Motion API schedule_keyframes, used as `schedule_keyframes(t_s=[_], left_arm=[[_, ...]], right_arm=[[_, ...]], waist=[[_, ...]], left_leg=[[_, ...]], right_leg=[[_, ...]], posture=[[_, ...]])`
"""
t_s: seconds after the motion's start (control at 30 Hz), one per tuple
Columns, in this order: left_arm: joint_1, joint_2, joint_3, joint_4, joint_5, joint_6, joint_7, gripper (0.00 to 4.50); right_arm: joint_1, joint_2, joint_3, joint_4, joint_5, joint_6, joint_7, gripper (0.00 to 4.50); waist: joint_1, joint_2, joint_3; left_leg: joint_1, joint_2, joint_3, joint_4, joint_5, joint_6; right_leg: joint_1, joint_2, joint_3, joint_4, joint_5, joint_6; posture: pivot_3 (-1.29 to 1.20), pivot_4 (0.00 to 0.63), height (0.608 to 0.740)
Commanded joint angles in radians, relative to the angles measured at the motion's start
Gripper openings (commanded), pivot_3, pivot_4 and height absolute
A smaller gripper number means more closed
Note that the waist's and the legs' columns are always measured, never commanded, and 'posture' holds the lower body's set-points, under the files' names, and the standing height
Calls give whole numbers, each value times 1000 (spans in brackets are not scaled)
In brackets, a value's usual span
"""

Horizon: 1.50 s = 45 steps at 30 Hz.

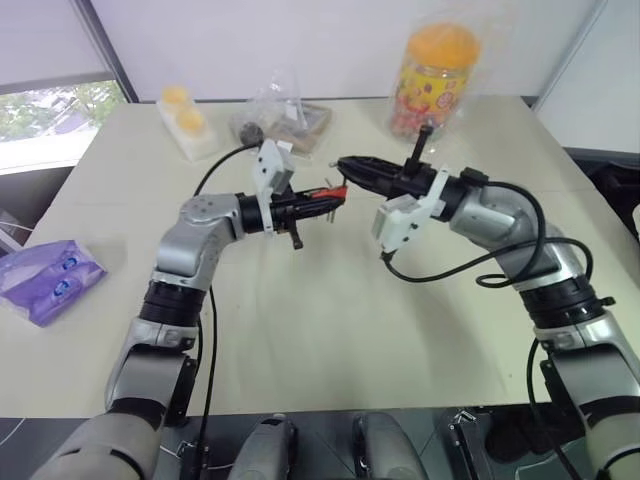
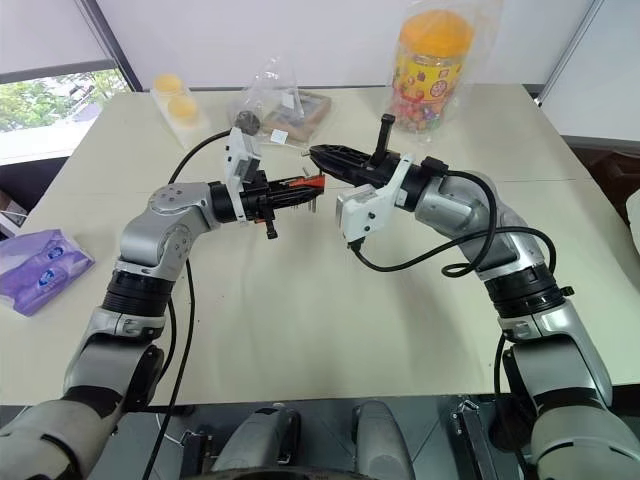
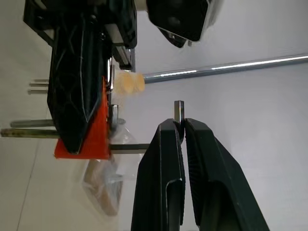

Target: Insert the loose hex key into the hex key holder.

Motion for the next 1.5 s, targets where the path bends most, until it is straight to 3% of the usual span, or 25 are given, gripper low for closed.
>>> schedule_keyframes(t_s=[0.03,0.37,0.4,0.5,0.77,0.97,1.17,1.5], left_arm=[[-19,5,14,-49,-19,-23,-9,0],[-24,-1,13,-38,-16,-30,-7,0],[-23,-1,13,-40,-16,-29,-7,0],[-20,-4,13,-43,-17,-25,-6,0],[-12,-31,20,-38,-40,10,12,0],[-28,-160,5,52,-78,108,79,0],[-100,-340,42,301,-109,326,217,0],[-213,-440,215,649,-130,467,445,0]], right_arm=[[-20,-24,-30,24,-7,-1,0,30],[40,-15,-33,-37,69,50,72,30],[49,-13,-38,-45,70,66,76,769],[95,-23,-45,-80,115,146,136,2055],[354,-120,-200,-276,420,507,328,2055],[537,-166,-371,-464,600,827,349,2055],[655,-170,-511,-618,665,1043,288,2055],[794,-139,-565,-792,654,1156,203,2055]], waist=[[0,0,0],[1,0,0],[1,0,0],[1,0,0],[8,0,0],[9,0,0],[11,0,0],[11,-1,1]], left_leg=[[0,0,0,0,0,0],[0,0,0,0,0,0],[0,0,0,0,0,0],[0,0,0,0,0,0],[0,-1,-1,1,0,0],[0,0,-1,1,0,0],[0,-1,0,2,-1,2],[0,-1,0,1,-1,2]], right_leg=[[0,0,0,0,0,0],[0,0,0,0,0,0],[0,0,0,0,0,0],[0,0,0,0,0,0],[1,-1,0,0,0,0],[1,-1,0,0,0,0],[2,-1,0,0,0,0],[2,0,0,0,0,0]], posture=[[0,150,740],[0,150,740],[0,150,740],[0,150,740],[0,150,740],[0,150,740],[0,150,740],[0,150,740]])
